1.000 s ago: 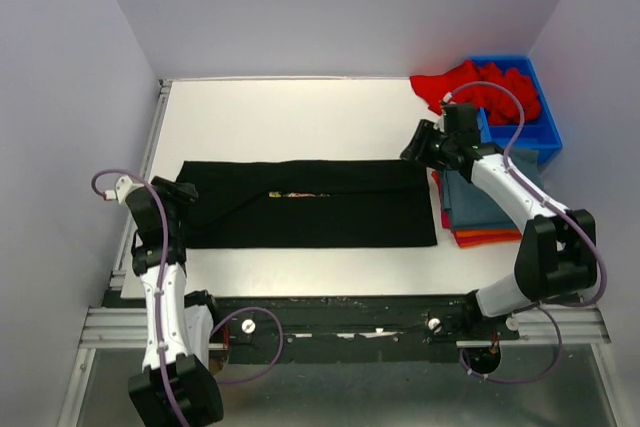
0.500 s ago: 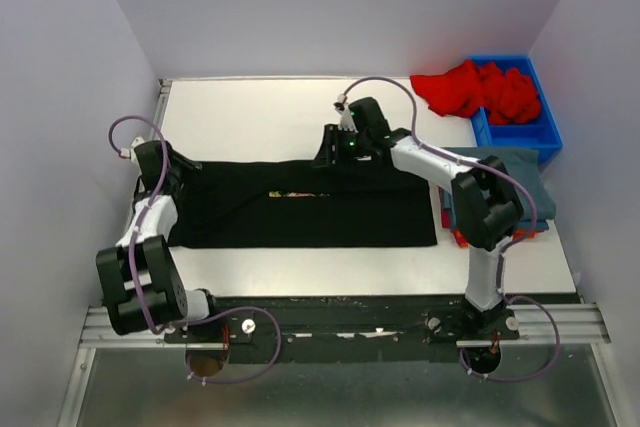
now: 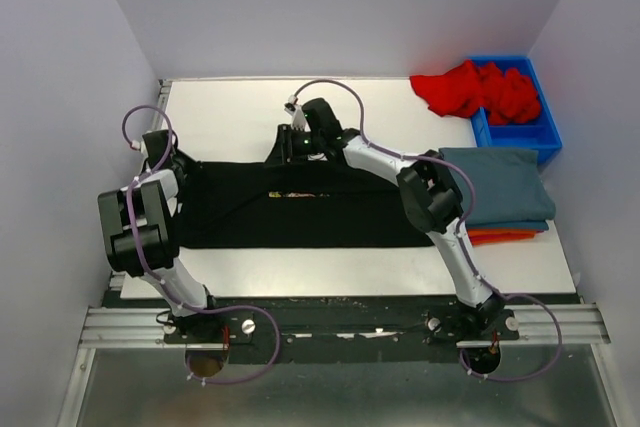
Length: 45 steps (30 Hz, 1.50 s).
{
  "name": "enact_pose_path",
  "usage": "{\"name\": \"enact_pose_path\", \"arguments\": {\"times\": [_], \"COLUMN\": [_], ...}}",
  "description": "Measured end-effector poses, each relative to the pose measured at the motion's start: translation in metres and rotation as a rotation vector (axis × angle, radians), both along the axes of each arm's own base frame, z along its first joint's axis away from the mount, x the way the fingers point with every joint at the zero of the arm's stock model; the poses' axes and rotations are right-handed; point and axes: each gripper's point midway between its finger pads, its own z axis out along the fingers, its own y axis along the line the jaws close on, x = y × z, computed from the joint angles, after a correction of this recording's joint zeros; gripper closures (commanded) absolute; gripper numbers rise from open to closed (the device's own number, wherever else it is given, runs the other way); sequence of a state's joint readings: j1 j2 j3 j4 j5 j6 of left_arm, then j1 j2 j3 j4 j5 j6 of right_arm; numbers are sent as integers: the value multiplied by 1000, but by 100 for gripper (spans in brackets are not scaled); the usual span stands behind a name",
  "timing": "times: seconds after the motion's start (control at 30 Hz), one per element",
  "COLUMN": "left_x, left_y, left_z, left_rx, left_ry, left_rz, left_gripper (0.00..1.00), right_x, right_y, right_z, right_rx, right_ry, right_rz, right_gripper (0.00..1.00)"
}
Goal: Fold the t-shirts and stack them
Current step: Fold the other side of the tshirt into a rectangle
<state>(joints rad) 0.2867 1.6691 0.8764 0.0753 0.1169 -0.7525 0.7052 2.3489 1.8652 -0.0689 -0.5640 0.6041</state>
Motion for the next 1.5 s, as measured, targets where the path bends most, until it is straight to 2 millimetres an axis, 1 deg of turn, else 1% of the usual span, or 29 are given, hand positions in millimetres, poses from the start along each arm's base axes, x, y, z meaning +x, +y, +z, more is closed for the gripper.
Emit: {"name": "enact_pose_path", "arguments": {"times": [0.1, 0.2, 0.3, 0.4, 0.57, 0.67, 0.73, 0.87, 0.93, 1.0, 1.03, 1.13, 1.17, 1.2, 1.27, 1.33, 1.4, 1.47, 1.5], "left_x": [5, 11, 16, 17, 17, 17, 17, 17, 17, 17, 17, 17, 17, 17, 17, 17, 17, 16, 16], "left_y": [2, 3, 7, 10, 11, 12, 12, 12, 12, 12, 12, 12, 12, 12, 12, 12, 12, 12, 12], "left_z": [-17, -28, -29, -30, -31, -31, -31, -31, -31, -31, -31, -31, -31, -31, -31, -31, -31, -31, -31], "left_rx": [-11, -18, -16, -12, -2, 1, 2, 4, 7, 10, 10, 13, 13, 13, 15, 16, 17, 18, 18], "left_ry": [43, 71, 72, 78, 80, 79, 80, 80, 80, 81, 80, 81, 81, 81, 81, 82, 82, 83, 84], "left_rz": [-2, -2, 0, -2, -9, -11, -12, -14, -16, -19, -19, -22, -22, -22, -23, -24, -25, -26, -26], "left_gripper": [87, 87, 87, 87, 87, 87, 87, 88, 88, 88, 88, 88, 88, 88, 88, 88, 88, 88, 88], "right_x": [2, 1, -1, -8, -29, -43, -48, -53, -58, -64, -67, -73, -74, -74, -76, -80, -85, -90, -91], "right_y": [10, 18, 27, 35, 45, 46, 45, 40, 38, 34, 31, 26, 26, 25, 24, 20, 14, 4, -1], "right_z": [-14, -28, -37, -42, -49, -59, -61, -57, -54, -53, -52, -50, -48, -47, -46, -47, -48, -49, -50], "right_rx": [12, 17, 28, 33, 38, 33, 41, 40, 42, 35, 33, 28, 29, 29, 31, 27, 18, 6, 0], "right_ry": [35, 73, 100, 125, 165, 189, 194, 188, 187, 190, 188, 182, 176, 173, 164, 163, 164, 168, 172], "right_rz": [12, 22, 35, 51, 97, 123, 133, 142, 158, 173, 181, 201, 207, 212, 224, 235, 244, 247, 247], "right_gripper": [54, 54, 54, 54, 54, 54, 54, 58, 62, 69, 74, 82, 82, 82, 74, 69, 64, 63, 59]}}
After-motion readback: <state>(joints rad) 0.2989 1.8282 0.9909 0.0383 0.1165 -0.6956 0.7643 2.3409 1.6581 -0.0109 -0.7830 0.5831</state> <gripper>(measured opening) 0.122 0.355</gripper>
